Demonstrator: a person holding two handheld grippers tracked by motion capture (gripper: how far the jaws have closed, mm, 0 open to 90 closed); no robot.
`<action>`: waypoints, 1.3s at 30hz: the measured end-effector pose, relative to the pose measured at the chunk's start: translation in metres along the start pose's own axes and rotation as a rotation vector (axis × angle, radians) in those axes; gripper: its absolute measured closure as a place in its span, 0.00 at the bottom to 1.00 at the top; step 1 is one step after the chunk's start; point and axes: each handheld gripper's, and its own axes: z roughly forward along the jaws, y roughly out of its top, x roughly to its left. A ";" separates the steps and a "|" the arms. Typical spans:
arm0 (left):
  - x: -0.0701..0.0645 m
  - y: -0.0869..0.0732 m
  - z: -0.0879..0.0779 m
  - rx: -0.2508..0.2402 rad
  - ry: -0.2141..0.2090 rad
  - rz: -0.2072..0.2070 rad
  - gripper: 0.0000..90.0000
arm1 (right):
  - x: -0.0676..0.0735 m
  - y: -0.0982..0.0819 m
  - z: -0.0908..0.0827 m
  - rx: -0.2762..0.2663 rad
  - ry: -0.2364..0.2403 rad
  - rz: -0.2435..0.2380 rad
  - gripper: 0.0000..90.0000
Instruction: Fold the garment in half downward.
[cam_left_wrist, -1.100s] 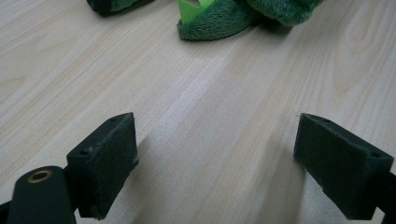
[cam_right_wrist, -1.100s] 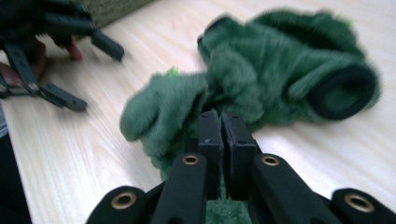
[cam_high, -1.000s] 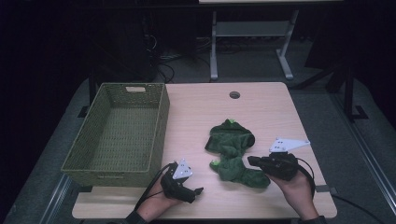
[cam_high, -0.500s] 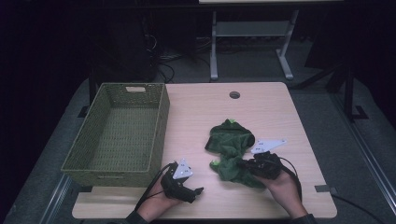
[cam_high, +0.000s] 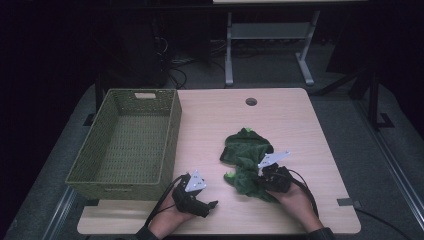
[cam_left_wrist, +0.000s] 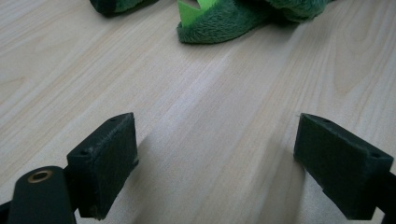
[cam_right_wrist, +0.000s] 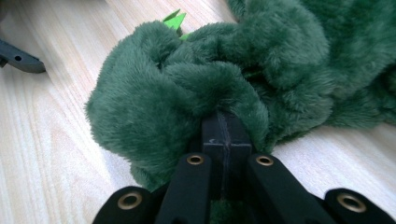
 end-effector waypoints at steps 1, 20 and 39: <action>0.000 0.000 0.000 0.000 0.000 -0.001 0.14 | 0.001 0.000 -0.003 -0.009 -0.007 -0.008 0.96; 0.000 0.000 0.000 0.000 -0.003 -0.004 0.14 | -0.023 -0.045 -0.072 -0.136 -0.052 0.062 0.73; 0.000 0.000 0.000 0.003 -0.007 -0.001 0.14 | -0.006 -0.110 -0.093 -0.110 -0.056 0.120 0.67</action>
